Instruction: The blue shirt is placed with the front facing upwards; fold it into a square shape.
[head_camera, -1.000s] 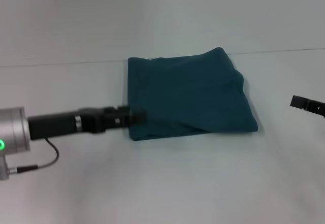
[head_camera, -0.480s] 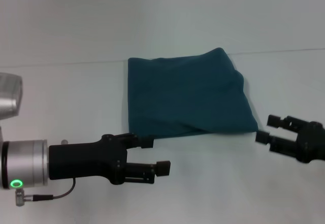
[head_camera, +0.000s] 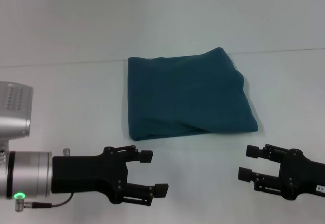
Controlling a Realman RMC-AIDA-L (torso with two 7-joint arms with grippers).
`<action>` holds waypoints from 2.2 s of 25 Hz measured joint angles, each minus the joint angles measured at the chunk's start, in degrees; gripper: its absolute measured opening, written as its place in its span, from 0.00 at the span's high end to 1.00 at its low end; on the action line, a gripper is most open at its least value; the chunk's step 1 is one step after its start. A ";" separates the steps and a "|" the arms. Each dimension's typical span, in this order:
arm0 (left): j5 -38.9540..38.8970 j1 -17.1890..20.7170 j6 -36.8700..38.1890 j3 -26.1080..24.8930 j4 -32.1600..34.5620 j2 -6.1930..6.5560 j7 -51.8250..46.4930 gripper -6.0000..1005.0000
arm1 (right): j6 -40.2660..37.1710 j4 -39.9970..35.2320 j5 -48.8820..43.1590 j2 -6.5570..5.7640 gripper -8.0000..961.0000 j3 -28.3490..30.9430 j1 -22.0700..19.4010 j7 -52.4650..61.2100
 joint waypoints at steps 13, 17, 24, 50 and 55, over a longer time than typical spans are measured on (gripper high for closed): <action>0.94 -2.61 -4.52 0.85 -1.29 0.61 -9.86 0.06 | -0.34 2.25 -0.14 -0.11 0.21 0.94 -0.48 0.55; 1.40 -2.69 -5.08 1.48 -1.23 0.07 -9.48 0.06 | -0.10 2.77 -0.13 -0.02 0.20 0.98 -0.49 0.24; 1.08 -2.63 -5.57 1.53 -1.44 -0.03 -9.47 0.06 | -0.06 2.97 0.08 -0.03 0.21 1.18 -0.69 0.52; 0.46 -1.24 -4.66 1.14 -1.50 -0.19 -8.80 0.06 | -0.44 3.92 0.14 -0.03 0.21 1.27 -0.65 0.59; -0.36 -0.49 -4.64 1.05 -1.42 -0.19 -8.63 0.06 | -0.46 3.92 -0.02 -0.03 0.21 1.27 -0.41 0.61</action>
